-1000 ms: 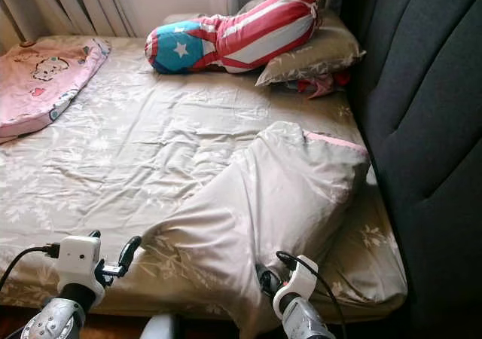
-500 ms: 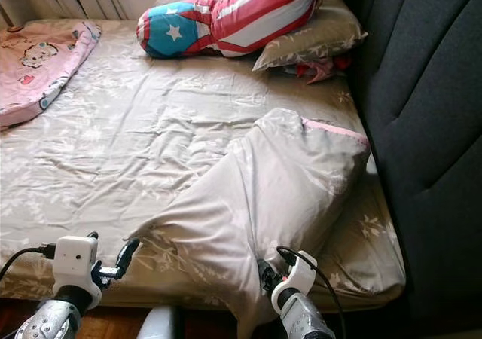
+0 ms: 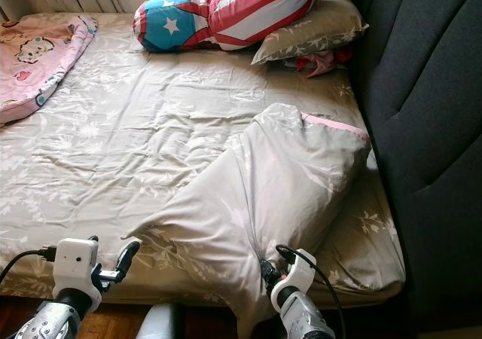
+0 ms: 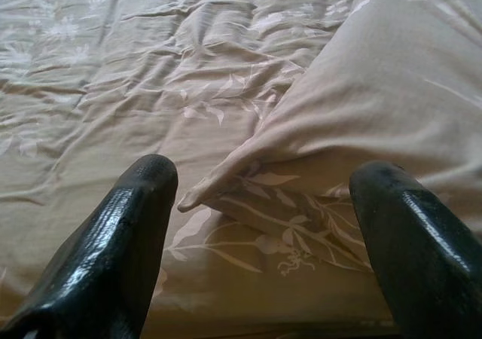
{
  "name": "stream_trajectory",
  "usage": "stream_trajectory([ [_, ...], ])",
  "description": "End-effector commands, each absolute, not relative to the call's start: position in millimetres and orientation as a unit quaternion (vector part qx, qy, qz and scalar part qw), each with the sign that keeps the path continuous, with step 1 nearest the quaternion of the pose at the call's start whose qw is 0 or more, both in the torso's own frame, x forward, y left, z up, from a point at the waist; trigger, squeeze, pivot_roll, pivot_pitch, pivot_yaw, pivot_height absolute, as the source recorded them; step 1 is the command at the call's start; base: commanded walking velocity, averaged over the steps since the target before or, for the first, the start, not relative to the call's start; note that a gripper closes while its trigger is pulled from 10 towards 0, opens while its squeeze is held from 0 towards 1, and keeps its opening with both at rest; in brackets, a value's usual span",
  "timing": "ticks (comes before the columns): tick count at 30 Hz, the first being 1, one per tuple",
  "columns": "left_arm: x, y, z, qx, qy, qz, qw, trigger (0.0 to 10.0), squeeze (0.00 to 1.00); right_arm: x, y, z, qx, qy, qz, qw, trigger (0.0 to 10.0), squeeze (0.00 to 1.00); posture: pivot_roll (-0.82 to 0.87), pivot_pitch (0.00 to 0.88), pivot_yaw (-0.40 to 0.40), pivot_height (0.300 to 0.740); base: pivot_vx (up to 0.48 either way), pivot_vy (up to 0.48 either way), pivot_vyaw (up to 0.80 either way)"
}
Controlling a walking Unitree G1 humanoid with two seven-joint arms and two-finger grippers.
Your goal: Clean up the room
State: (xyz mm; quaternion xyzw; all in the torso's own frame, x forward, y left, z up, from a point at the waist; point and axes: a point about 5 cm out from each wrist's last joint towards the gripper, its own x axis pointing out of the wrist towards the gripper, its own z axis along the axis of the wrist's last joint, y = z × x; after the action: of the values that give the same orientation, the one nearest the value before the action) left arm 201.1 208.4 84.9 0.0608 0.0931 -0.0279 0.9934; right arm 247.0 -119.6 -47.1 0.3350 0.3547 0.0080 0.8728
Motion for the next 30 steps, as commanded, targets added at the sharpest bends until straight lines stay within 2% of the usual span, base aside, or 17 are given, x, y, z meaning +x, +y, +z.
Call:
stream_trajectory([
  [1,200,208,85,0.063,0.095,-0.028,0.993,10.0,0.0,221,-103,-64,0.338,0.415,0.015,0.845,0.0,0.0,0.24,0.207,0.026,0.65,0.0,0.0,0.0],
  [21,224,198,70,0.047,0.091,-0.022,0.995,10.0,0.0,224,-113,-62,0.329,0.398,0.014,0.856,0.0,0.0,0.17,0.112,-0.012,0.65,0.0,0.0,0.0],
  [30,234,195,49,0.031,0.108,-0.012,0.994,10.0,0.0,228,-121,-60,0.318,0.378,0.012,0.869,0.0,0.0,0.11,0.057,-0.032,0.65,0.0,0.0,0.0],
])
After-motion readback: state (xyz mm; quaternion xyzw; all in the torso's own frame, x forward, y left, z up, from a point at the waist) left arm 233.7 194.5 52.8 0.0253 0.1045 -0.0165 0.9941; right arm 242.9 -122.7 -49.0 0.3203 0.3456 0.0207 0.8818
